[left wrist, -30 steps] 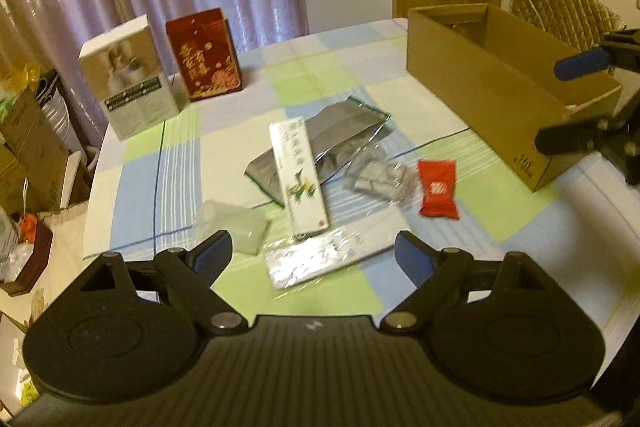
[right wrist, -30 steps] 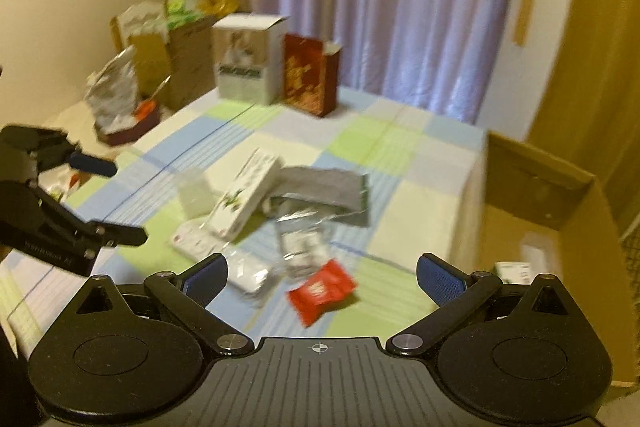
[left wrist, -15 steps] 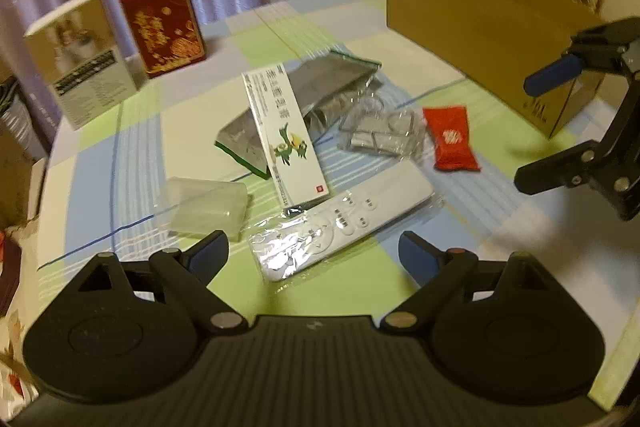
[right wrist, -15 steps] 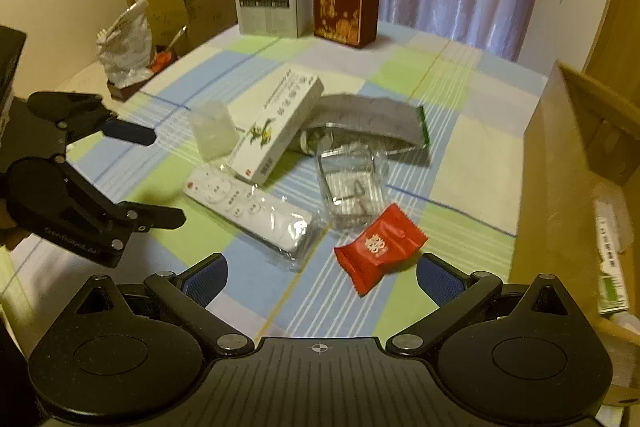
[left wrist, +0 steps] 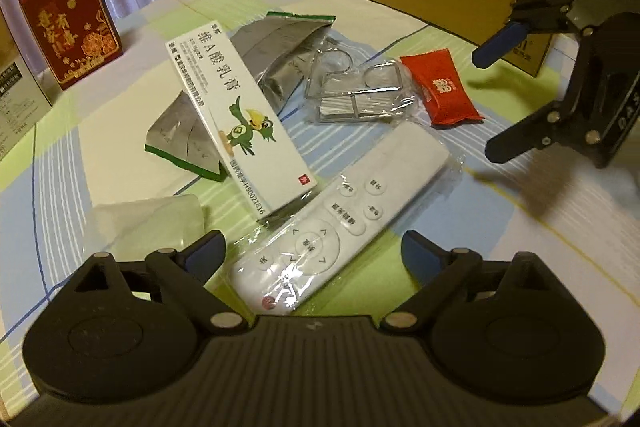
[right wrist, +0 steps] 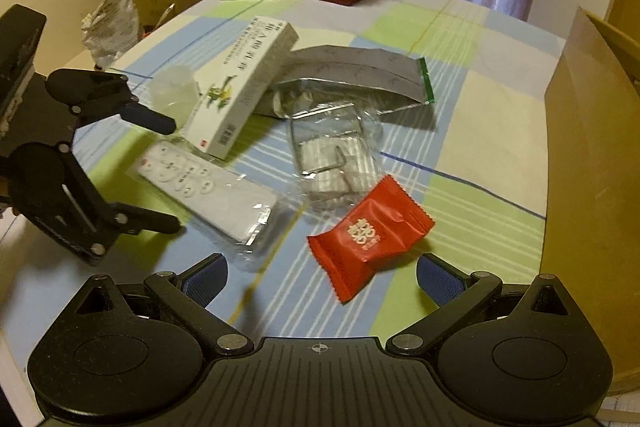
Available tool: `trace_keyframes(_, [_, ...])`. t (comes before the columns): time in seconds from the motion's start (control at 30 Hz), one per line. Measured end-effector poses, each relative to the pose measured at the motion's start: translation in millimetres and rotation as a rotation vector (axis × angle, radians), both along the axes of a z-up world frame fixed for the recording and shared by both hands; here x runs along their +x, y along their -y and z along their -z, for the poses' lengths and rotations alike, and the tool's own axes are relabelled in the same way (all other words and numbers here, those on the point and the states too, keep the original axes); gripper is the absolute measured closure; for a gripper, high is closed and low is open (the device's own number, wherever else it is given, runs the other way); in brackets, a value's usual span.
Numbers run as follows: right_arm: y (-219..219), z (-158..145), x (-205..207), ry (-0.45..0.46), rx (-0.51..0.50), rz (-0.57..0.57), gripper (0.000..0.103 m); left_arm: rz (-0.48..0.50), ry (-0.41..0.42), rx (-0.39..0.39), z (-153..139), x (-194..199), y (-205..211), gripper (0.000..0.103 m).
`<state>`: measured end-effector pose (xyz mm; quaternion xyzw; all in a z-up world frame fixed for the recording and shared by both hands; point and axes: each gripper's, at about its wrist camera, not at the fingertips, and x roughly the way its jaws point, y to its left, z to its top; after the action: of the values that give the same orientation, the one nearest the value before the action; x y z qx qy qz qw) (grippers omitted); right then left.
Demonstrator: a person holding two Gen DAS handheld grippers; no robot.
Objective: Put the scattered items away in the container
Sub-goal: 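Grasp the red candy packet with the right gripper while the left grasps the bagged white remote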
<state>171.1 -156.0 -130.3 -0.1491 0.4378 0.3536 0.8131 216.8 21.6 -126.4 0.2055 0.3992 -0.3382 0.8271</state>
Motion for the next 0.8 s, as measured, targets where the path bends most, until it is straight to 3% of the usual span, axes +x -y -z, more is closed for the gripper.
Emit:
trace_keyframes(0.37, [13.7, -3.7, -3.4, 0.006, 0.012, 0.027, 0.0, 0.169, -0.19, 0.05, -13.4, -43.1, 7.5, 0.012])
trace_keyframes(0.6, [16.3, -4.3, -5.1, 0.018, 0.018, 0.045, 0.0, 0.051, -0.07, 0.048, -20.1, -47.3, 24.1, 0.016])
trace_keyframes(0.67, [16.2, -4.5, -3.0, 0.02, 0.018, 0.044, 0.0, 0.051, -0.063, 0.063, -17.7, -37.8, 34.2, 0.03])
trace_keyframes(0.73, [15.9, -4.4, -0.5, 0.02, 0.021, 0.043, 0.0, 0.05, -0.052, 0.067, -14.5, -33.3, 42.0, 0.037])
trace_keyframes(0.8, [16.4, -3.7, 2.3, 0.019, 0.025, 0.045, 0.0, 0.048, -0.04, 0.066, -13.0, -29.2, 48.6, 0.038])
